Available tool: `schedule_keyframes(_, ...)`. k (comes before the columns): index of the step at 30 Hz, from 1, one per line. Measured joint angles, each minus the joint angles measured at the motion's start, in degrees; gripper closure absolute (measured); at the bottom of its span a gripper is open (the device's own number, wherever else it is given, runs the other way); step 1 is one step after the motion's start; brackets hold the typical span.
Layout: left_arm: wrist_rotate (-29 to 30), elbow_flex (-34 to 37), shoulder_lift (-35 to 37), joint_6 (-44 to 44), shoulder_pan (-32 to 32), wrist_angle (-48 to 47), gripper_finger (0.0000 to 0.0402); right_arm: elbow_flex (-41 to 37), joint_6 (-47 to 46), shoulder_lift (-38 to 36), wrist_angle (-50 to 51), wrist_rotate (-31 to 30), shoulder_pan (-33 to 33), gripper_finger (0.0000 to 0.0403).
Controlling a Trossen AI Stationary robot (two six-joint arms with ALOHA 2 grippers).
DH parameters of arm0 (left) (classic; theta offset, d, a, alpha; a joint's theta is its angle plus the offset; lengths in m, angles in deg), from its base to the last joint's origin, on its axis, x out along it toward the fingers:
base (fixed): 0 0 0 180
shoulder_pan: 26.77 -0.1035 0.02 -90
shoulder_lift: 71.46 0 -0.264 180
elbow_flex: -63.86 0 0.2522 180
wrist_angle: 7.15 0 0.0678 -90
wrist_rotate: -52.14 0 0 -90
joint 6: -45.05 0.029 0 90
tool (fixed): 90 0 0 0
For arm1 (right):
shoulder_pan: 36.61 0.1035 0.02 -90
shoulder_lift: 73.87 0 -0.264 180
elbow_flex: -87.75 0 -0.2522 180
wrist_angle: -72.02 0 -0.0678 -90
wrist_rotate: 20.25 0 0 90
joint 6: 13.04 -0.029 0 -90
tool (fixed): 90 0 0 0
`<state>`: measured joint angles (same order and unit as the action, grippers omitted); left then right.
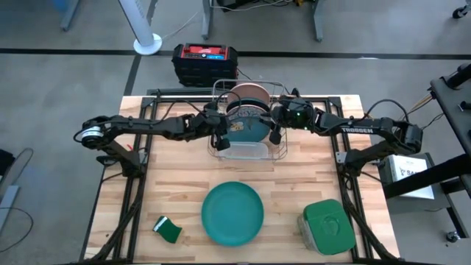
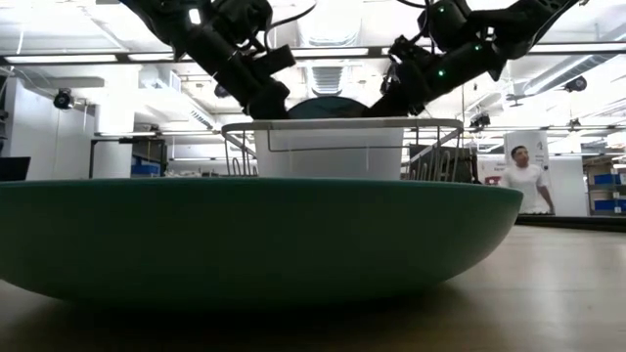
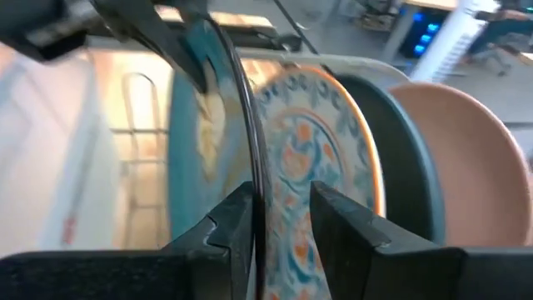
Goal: Sort dishes
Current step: Put the blue plate in the dishwasher rack
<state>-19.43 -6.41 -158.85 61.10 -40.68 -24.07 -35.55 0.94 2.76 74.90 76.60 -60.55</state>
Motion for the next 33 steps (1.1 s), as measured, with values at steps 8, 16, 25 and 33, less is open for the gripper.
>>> schedule_keyframes(8, -1.0, 0.0, 0.0, 0.1, 0.5, 0.6, 0.0368, 0.9, -0.8, 1.6, 1.3, 2.1, -0.1, 0.0264)
schedule_keyframes(16, -1.0, 0.0, 0.0, 0.2, 0.8, 0.8, 0.0368, 0.9, -0.3, 2.6, 2.1, 2.7, -0.1, 0.0246)
schedule_keyframes(25, -1.0, 0.0, 0.0, 0.1, 0.8, 1.1, 0.0368, 0.9, 4.5, 4.2, 2.1, 3.2, 0.1, 0.0317)
schedule_keyframes(33, -0.8, 0.0, 0.0, -0.6, 0.9, 1.2, 0.0363, 0.9, 3.6, 3.9, 1.1, 2.6, -0.1, 0.0386)
